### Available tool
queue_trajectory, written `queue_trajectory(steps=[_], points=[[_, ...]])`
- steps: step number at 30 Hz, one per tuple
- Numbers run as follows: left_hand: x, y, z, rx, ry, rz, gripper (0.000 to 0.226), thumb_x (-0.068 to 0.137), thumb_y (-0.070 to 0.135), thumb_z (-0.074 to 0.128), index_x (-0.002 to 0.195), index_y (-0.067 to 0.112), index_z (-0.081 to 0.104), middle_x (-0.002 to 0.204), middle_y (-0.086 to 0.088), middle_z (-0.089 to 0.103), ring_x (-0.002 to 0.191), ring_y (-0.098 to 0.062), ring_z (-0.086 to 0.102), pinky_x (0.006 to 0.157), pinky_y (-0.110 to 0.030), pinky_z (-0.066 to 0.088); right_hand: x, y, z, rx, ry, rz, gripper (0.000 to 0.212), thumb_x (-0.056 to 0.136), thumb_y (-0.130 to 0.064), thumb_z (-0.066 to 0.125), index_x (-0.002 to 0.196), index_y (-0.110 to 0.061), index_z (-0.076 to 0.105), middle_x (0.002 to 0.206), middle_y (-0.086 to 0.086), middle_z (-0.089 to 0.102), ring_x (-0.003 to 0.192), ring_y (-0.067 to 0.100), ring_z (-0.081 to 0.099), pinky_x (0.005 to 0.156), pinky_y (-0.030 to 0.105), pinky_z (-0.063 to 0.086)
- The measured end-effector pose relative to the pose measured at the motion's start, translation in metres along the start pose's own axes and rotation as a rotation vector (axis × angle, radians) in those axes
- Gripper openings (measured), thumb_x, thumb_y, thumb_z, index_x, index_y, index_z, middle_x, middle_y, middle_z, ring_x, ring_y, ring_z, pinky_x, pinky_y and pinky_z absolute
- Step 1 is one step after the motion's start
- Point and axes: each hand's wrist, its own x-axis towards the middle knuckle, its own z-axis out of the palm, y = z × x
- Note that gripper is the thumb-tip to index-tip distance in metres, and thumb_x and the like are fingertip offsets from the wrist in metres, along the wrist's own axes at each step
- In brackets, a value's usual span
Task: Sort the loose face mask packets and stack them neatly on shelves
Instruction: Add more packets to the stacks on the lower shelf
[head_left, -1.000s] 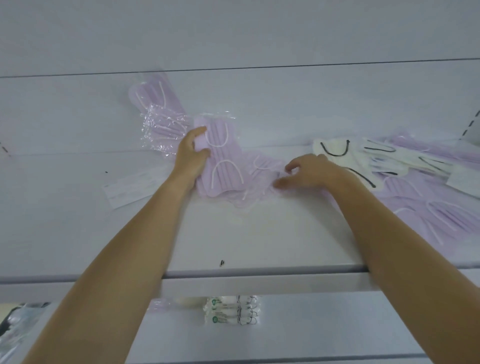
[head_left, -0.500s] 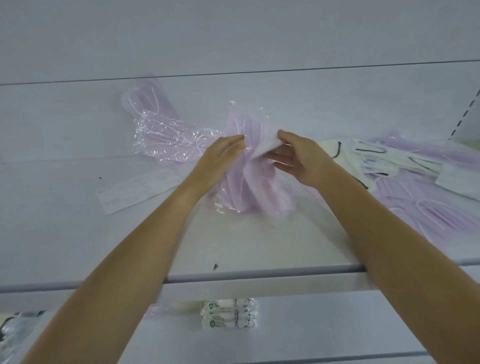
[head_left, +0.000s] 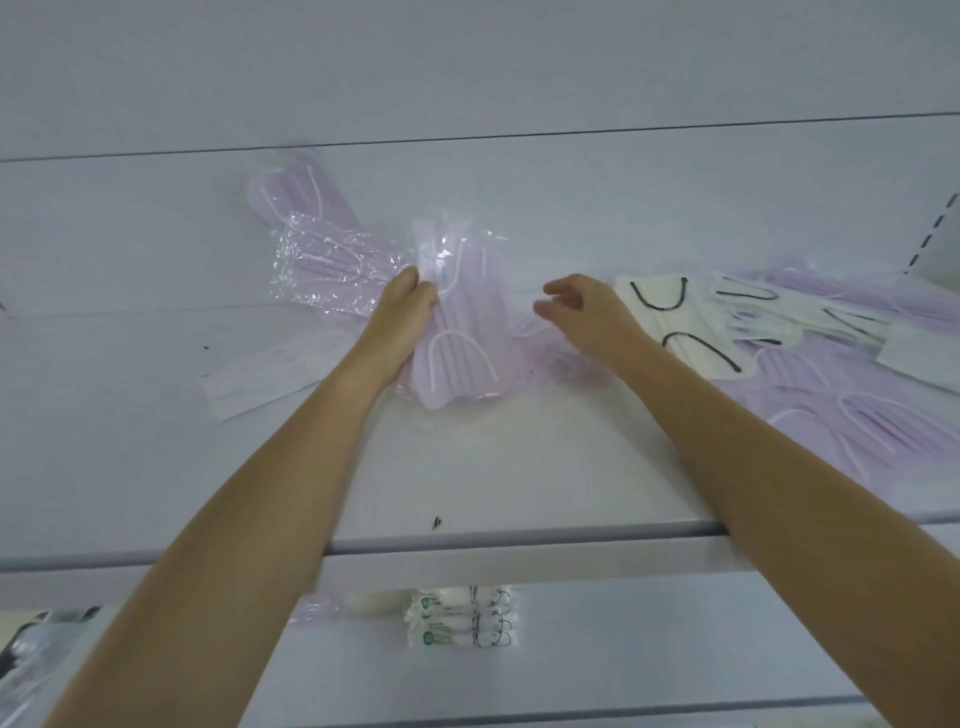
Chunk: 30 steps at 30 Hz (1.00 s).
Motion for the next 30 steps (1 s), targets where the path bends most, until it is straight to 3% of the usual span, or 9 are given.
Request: queue_trajectory(steps=[2,4,7,10,12,17,22,26,30], points=[[0.002,0.003,-0.004,-0.03,0.091,-0.067,0.012,0.084,0.003,0.038,0.077,0.013,0.039,0.078,-0.007,0.035,0.071,-0.016,0.033,0.067,-0.031,0.027,-0.001,0.009,0.003,-0.544,-0.049,0.022,0.069,0.082,-0.056,0.059,0.135,-0.017,0.04,0.129,0.009,0.053,0.124,0.027,0.044,0.103,0.039,0.031],[0.004,0.004,-0.006,-0.093,0.165,-0.124,0.027,0.085,0.006,0.037,0.065,0.022,0.029,0.065,0.002,0.025,0.058,-0.013,0.023,0.054,-0.026,0.024,-0.001,0.013,0.007,-0.681,-0.087,0.054,0.081,0.078,-0.065,0.056,0.138,-0.016,0.033,0.133,0.01,0.05,0.129,0.029,0.038,0.105,0.041,0.025],[0.003,0.002,-0.008,-0.133,0.226,-0.201,0.033,0.087,0.01,0.035,0.061,0.024,0.022,0.057,0.007,0.019,0.044,-0.009,0.018,0.038,-0.022,0.019,0.002,0.012,0.006,-0.503,-0.108,-0.009,0.075,0.08,-0.052,0.064,0.139,-0.018,0.033,0.129,0.004,0.055,0.125,0.025,0.042,0.109,0.04,0.026],[0.005,0.002,-0.009,-0.15,0.233,-0.227,0.033,0.087,0.012,0.034,0.06,0.025,0.02,0.057,0.006,0.017,0.048,-0.012,0.016,0.048,-0.028,0.015,-0.001,0.009,0.008,-0.26,-0.141,-0.088,0.067,0.082,-0.027,0.069,0.139,-0.02,0.036,0.125,-0.003,0.058,0.104,0.019,0.054,0.092,0.031,0.041],[0.006,0.002,-0.01,-0.157,0.235,-0.234,0.031,0.086,0.013,0.034,0.061,0.025,0.021,0.058,0.005,0.018,0.05,-0.013,0.017,0.051,-0.029,0.015,-0.002,0.008,0.011,-0.193,-0.148,-0.144,0.063,0.083,-0.014,0.065,0.139,-0.022,0.038,0.121,-0.005,0.059,0.085,0.015,0.054,0.077,0.026,0.042],[0.01,0.001,-0.013,-0.152,0.242,-0.287,0.024,0.089,0.019,0.031,0.065,0.025,0.029,0.063,0.004,0.029,0.054,-0.015,0.028,0.052,-0.027,0.023,0.004,0.009,0.011,-0.089,-0.019,-0.215,0.054,0.084,0.003,0.051,0.133,-0.02,0.046,0.114,-0.003,0.059,0.063,0.003,0.047,0.063,0.014,0.041],[0.018,-0.004,-0.014,-0.086,0.302,-0.249,0.027,0.09,0.01,0.031,0.065,0.019,0.036,0.063,0.002,0.036,0.055,-0.015,0.032,0.048,-0.026,0.024,0.008,-0.006,-0.017,0.318,0.334,-0.341,0.057,0.077,0.016,0.038,0.12,-0.017,0.052,0.109,-0.004,0.061,0.072,0.004,0.051,0.062,0.009,0.038],[0.019,-0.008,-0.012,-0.1,0.248,-0.144,0.03,0.087,0.004,0.035,0.061,0.019,0.032,0.063,0.001,0.032,0.057,-0.016,0.027,0.051,-0.027,0.021,0.005,-0.011,-0.042,0.944,0.354,-0.195,0.051,0.079,0.016,0.04,0.113,-0.021,0.053,0.106,-0.007,0.064,0.076,0.005,0.059,0.06,0.014,0.045],[0.011,-0.002,-0.003,-0.252,0.022,-0.127,0.027,0.097,0.028,0.042,0.085,0.019,0.064,0.082,0.001,0.065,0.071,-0.014,0.06,0.066,-0.023,0.046,0.002,-0.01,-0.016,0.732,0.224,-0.166,0.05,0.082,0.017,0.044,0.117,-0.018,0.05,0.109,-0.004,0.062,0.079,0.005,0.058,0.064,0.012,0.045]])
